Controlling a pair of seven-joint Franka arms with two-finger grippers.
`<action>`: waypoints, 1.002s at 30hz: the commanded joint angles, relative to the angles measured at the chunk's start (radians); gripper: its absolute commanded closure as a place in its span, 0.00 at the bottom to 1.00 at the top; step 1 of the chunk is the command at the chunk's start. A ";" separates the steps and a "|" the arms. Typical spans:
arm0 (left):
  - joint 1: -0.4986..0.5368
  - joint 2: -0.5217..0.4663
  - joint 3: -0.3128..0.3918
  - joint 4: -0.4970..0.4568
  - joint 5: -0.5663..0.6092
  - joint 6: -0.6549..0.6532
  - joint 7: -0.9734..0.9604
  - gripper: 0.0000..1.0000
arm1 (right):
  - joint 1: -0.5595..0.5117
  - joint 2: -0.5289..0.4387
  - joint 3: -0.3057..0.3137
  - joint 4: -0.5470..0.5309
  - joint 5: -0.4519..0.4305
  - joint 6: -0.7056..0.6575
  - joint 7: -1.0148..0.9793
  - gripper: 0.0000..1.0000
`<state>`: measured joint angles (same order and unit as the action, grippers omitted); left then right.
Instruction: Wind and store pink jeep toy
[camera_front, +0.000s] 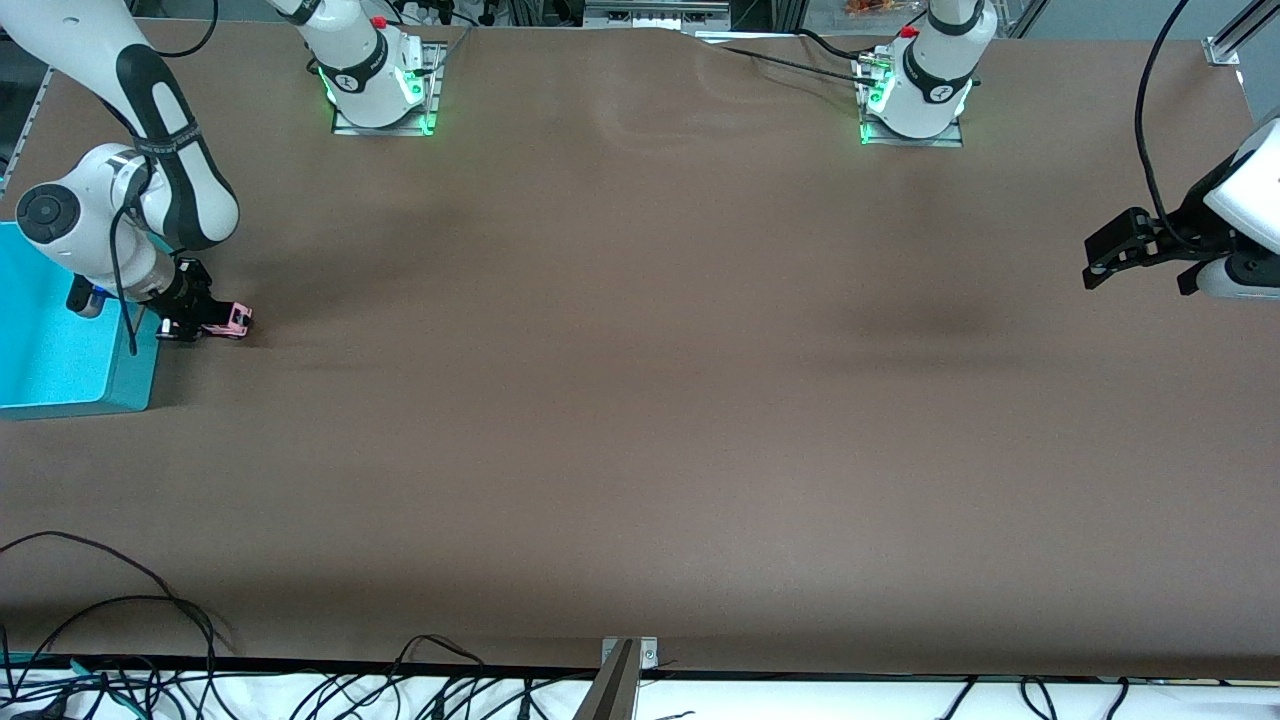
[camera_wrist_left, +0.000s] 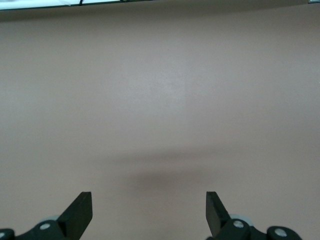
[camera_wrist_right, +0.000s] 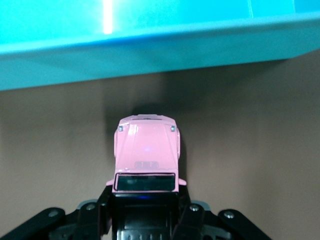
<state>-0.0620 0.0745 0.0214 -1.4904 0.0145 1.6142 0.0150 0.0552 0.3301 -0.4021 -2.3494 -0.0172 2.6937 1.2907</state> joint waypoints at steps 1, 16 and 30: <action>-0.002 0.013 0.006 0.030 -0.016 -0.016 0.023 0.00 | 0.008 -0.065 0.009 0.041 0.003 -0.135 0.015 0.77; -0.004 0.013 -0.011 0.032 -0.015 -0.016 0.025 0.00 | 0.005 -0.068 -0.047 0.314 0.002 -0.531 -0.102 0.77; -0.004 0.013 -0.017 0.032 -0.015 -0.016 0.025 0.00 | -0.138 0.030 -0.146 0.441 0.003 -0.516 -0.500 0.77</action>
<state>-0.0645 0.0745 0.0031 -1.4900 0.0145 1.6142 0.0182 0.0000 0.2923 -0.5470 -2.0090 -0.0174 2.1881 0.9191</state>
